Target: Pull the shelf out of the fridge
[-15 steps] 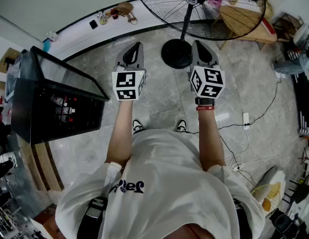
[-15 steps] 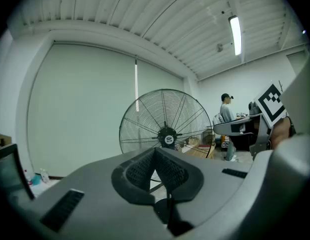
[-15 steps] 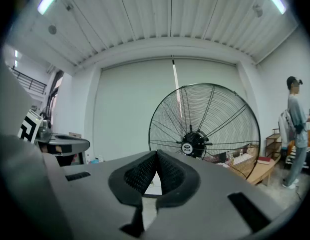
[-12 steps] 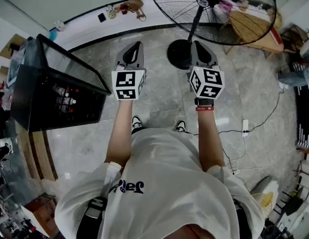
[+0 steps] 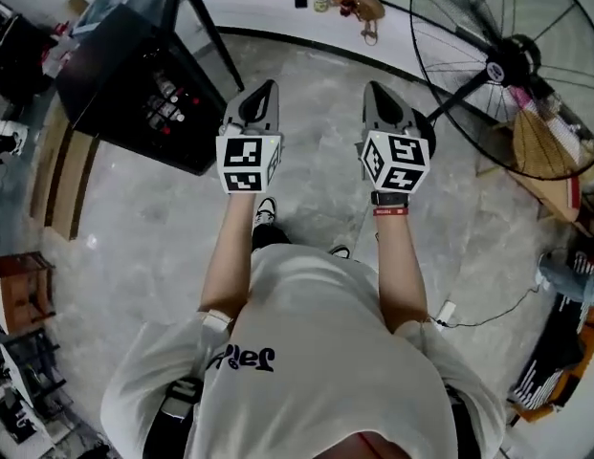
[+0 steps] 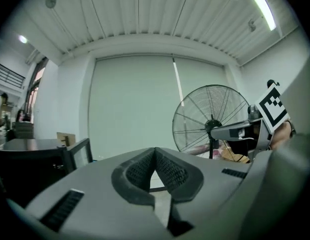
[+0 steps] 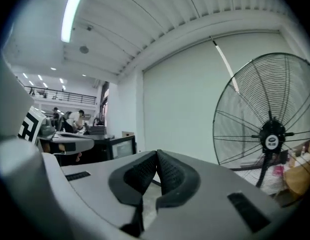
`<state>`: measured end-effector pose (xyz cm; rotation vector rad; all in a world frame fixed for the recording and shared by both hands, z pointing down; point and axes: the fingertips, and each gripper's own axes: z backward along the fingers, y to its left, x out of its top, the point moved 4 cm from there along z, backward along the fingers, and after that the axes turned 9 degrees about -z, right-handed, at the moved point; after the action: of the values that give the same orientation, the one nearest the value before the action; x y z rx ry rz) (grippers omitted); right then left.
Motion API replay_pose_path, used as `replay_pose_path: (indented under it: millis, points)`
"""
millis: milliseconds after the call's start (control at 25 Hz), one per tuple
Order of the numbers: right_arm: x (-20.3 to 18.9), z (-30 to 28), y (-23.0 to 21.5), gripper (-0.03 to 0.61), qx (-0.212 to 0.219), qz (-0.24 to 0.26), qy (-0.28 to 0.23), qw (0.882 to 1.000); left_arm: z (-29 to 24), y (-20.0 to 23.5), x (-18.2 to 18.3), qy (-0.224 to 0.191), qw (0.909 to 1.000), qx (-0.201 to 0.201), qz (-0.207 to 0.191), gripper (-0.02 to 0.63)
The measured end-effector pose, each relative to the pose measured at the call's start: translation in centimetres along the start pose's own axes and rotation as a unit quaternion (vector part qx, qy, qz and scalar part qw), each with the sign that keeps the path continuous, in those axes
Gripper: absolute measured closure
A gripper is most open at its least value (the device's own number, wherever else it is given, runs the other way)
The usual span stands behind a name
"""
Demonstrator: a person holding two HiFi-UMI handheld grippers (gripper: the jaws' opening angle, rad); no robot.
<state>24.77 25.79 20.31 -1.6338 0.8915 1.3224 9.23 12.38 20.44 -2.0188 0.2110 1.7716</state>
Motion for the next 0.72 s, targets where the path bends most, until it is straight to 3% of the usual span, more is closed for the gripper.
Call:
replay_pose_path:
  millis: [240,400,720]
  points:
    - [-1.2,-4.4,8.1,0.566,0.123,0.012,0.024,0.992,5.3,6.0,-2.3,0.039,0.9935,0.106,0.015,0.595]
    - [-2.5,-5.6,12.3,0.565,0.177,0.020,0.035,0.983,8.5,8.1,-3.9,0.055,0.9859,0.156,0.023,0.597]
    - [-6.3,-8.6,23.7,0.565,0.291,0.046,0.073,0.953,13.1,13.5,-8.6,0.091,0.9654,0.238,0.054,0.595]
